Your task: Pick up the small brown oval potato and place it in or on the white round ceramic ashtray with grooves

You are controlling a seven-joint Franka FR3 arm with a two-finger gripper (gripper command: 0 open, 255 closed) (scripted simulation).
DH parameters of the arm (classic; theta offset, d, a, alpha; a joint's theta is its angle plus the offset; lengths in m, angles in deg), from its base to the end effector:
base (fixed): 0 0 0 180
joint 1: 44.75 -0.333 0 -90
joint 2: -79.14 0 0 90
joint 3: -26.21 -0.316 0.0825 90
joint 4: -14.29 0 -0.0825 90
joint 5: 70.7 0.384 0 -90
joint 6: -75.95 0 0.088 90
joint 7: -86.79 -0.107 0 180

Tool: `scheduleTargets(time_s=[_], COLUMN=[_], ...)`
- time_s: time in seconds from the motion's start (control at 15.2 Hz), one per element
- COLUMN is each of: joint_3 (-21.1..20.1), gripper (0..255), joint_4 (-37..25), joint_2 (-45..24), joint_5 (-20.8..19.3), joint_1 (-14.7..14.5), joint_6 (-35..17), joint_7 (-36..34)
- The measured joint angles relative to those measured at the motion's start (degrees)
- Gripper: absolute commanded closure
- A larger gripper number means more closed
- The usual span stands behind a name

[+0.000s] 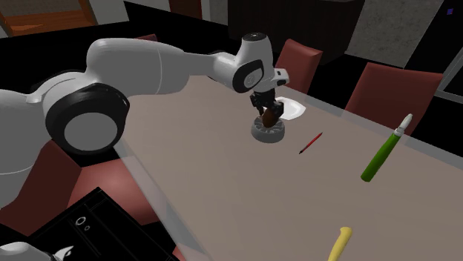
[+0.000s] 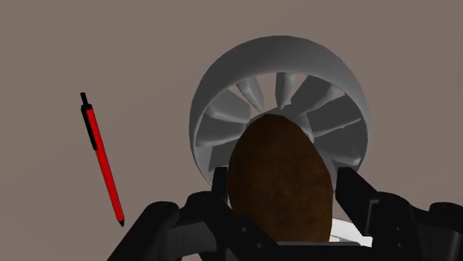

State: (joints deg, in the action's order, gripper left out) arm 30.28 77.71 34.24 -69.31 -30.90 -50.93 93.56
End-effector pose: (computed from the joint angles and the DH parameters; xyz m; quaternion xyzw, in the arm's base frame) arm 0.7569 -0.2241 0.3837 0.9828 -0.0872 0.1557 0.0467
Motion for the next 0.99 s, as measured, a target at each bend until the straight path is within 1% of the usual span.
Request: scheduleTargets(time_s=[0.2,0.4,0.46,0.79,0.99], joint_3=[-0.05,0.02,0.03,-0.07,-0.02], gripper=[255,255,0,0,0], joint_4=[-0.91,-0.1,-0.73,-1.59,1.16], joint_2=[-0.65,-0.13,-0.48,-1.91,0.71], joint_5=[0.05,-0.04,-0.05,0.01,-0.03], joint_1=[0.07,-0.02,-0.02,0.01,-0.06], joint_6=[-0.03,-0.15,0.12,1.34,1.28], joint_7=[0.05,-0.06,-0.1,-0.08,0.03])
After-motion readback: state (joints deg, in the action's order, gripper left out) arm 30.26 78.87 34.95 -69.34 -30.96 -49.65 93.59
